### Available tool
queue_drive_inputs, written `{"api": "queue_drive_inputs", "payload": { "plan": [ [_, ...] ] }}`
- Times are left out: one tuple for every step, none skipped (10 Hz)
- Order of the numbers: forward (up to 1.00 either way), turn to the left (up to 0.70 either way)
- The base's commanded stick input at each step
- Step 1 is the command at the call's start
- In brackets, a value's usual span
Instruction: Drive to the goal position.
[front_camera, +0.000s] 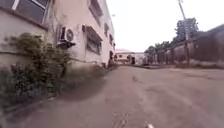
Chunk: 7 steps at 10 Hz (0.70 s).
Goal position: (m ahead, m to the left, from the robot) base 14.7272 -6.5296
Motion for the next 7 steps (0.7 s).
{"api": "queue_drive_inputs", "payload": {
  "plan": [
    [1.00,0.00],
    [1.00,0.00],
    [1.00,0.00],
    [1.00,0.00],
    [1.00,0.00],
    [1.00,0.00],
    [1.00,0.00]
  ]
}}
